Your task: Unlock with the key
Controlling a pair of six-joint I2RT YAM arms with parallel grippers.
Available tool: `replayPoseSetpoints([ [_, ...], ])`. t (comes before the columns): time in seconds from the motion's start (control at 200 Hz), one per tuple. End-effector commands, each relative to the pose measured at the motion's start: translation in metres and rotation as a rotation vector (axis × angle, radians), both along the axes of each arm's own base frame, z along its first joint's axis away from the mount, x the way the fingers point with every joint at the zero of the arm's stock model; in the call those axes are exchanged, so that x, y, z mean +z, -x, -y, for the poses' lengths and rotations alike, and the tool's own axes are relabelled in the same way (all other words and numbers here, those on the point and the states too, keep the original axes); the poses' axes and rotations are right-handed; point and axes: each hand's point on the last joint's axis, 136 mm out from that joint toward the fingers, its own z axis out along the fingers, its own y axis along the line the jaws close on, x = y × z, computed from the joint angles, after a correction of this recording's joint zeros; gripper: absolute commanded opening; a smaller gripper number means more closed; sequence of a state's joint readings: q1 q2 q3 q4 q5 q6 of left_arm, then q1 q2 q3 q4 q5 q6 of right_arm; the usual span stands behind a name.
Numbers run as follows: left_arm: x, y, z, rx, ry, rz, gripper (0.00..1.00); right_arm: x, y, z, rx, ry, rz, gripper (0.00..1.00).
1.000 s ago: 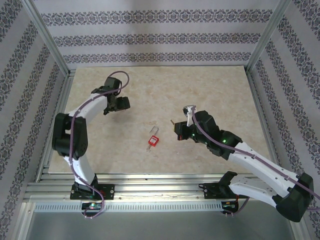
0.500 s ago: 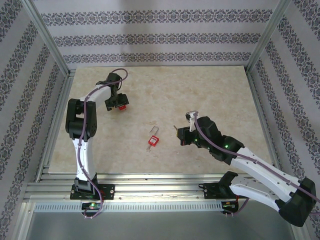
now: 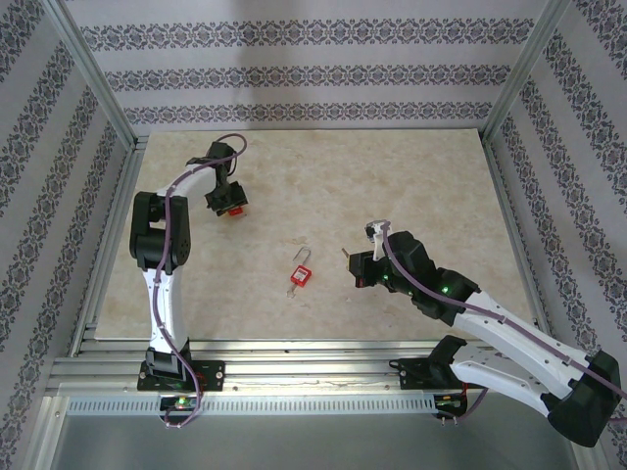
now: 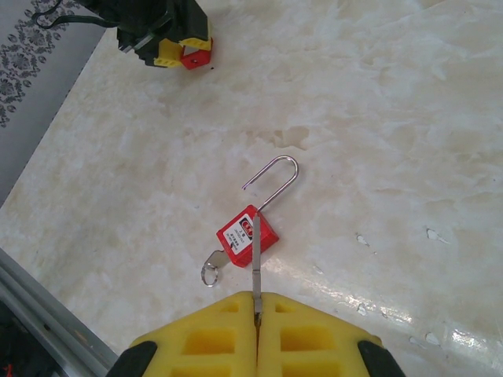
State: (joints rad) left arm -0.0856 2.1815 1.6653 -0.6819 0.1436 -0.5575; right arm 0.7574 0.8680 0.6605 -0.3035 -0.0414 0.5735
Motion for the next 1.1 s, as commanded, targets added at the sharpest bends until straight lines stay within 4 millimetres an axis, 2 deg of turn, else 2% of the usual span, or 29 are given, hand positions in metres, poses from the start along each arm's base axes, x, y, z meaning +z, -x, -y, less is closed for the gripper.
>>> replayPoseSetpoints([
  [0.0, -0.016, -0.002, 0.011, -0.02, 0.066, -0.006, 0.3, 0.001, 0.002, -0.004, 0.005, -0.022, 0.002, 0.0],
  [0.125, -0.013, -0.002, 0.023, -0.015, 0.144, 0.021, 0.24, 0.0, 0.004, -0.009, 0.021, -0.025, -0.006, 0.0],
  [0.285, 0.009, 0.001, 0.04, -0.001, 0.267, 0.112, 0.19, 0.008, 0.006, -0.014, 0.036, -0.026, 0.012, 0.0],
  [0.43, 0.048, 0.006, 0.065, 0.055, 0.496, 0.259, 0.16, 0.017, 0.005, -0.019, 0.047, -0.028, 0.034, 0.0],
  [0.659, 0.138, 0.022, 0.1, 0.159, 0.922, 0.518, 0.11, 0.034, 0.006, -0.036, 0.087, -0.017, 0.108, 0.0],
  [0.749, 0.166, 0.035, 0.111, 0.196, 1.048, 0.579, 0.09, 0.044, 0.006, -0.047, 0.105, -0.002, 0.153, 0.0],
  [0.914, 0.195, 0.057, 0.122, 0.281, 1.237, 0.636, 0.05, 0.054, 0.0, -0.07, 0.127, 0.046, 0.192, 0.0],
  [1.094, 0.209, 0.083, 0.142, 0.288, 1.317, 0.654, 0.04, 0.06, -0.014, -0.089, 0.132, 0.073, 0.216, 0.0],
])
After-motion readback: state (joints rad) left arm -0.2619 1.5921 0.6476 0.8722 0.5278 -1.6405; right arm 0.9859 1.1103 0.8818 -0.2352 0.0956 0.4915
